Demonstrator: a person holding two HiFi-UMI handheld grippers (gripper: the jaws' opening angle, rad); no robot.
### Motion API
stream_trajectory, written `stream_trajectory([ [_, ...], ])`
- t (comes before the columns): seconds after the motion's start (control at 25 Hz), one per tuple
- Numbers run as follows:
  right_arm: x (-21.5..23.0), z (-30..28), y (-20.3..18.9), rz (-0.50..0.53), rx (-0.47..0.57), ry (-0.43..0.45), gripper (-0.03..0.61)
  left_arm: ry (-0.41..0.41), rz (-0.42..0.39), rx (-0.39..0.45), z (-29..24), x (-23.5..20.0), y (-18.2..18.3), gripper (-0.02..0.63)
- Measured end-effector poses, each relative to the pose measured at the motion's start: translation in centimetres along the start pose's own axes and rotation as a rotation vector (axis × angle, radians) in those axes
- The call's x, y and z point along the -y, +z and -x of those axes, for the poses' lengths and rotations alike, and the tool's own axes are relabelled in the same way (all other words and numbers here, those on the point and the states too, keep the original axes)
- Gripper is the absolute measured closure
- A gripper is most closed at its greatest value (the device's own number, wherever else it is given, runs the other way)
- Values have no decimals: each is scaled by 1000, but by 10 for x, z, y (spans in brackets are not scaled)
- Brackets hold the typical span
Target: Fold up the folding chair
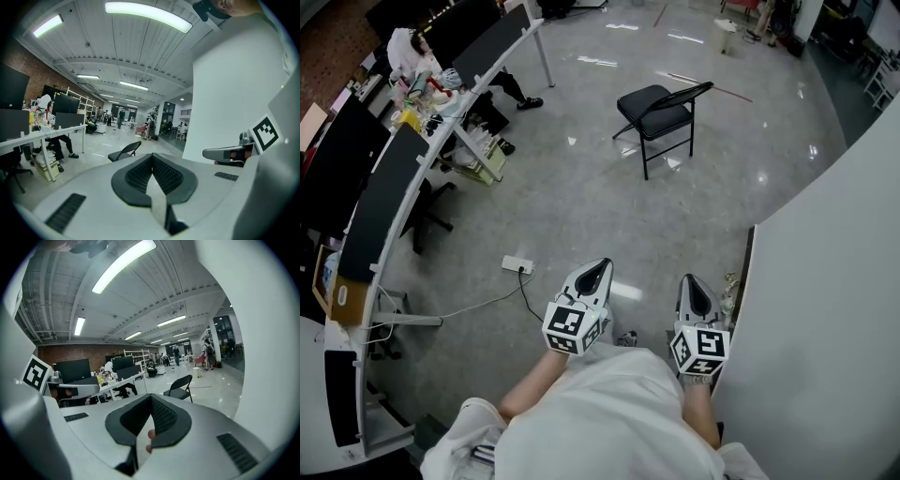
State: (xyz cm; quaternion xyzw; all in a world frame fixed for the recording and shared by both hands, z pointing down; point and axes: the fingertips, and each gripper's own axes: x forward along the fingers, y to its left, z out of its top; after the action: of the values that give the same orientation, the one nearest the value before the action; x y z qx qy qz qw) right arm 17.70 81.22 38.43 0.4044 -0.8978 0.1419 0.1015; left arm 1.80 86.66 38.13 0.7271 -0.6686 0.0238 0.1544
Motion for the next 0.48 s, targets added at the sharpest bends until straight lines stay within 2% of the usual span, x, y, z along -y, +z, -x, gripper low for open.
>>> stream_trajectory([
  [0.48, 8, -97, 30, 0, -26, -23, 574, 12, 25, 0, -70, -72, 30, 603],
])
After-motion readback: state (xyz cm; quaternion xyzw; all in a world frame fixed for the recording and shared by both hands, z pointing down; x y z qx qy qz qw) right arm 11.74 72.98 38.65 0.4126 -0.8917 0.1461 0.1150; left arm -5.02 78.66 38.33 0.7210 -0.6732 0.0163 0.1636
